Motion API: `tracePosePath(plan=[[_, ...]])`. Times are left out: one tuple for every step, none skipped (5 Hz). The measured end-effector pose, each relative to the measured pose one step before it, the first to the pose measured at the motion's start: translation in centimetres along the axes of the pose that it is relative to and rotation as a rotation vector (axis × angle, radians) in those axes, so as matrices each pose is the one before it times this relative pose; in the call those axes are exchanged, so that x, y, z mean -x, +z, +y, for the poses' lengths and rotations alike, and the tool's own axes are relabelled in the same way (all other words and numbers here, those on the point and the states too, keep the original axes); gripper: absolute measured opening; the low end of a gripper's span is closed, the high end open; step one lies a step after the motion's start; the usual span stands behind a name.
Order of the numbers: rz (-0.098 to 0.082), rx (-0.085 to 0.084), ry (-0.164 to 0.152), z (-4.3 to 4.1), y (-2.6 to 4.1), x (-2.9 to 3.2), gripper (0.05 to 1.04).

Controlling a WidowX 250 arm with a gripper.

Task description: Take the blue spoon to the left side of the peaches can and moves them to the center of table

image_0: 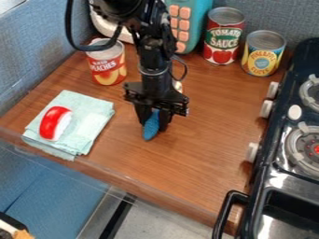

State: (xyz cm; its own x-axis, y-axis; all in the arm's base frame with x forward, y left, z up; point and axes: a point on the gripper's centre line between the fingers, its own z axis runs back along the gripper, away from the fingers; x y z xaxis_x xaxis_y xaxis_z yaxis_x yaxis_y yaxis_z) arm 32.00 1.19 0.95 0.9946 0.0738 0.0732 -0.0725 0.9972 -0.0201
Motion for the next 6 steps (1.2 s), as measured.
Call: tracePosePath(plan=[[-0.0180,-0.0065,0.0181,2.015,1.590,-0.405,0.433],[-0.0594,-0.0113,0.0539,4.675,3.211,-0.492,0.433],[-0.0395,0.0108,0.0214,3.459,2.086,-0.083,0.433],[-0.0192,-0.0098,0.0081,3.078,0.934,-0.061,0.433],[-0.0082,-0.0078,0.0061,2.883,-0.257,-0.241,0.433],[0.0169,-0.0291,-0.0144,1.546,-0.951,-0.475,0.433]])
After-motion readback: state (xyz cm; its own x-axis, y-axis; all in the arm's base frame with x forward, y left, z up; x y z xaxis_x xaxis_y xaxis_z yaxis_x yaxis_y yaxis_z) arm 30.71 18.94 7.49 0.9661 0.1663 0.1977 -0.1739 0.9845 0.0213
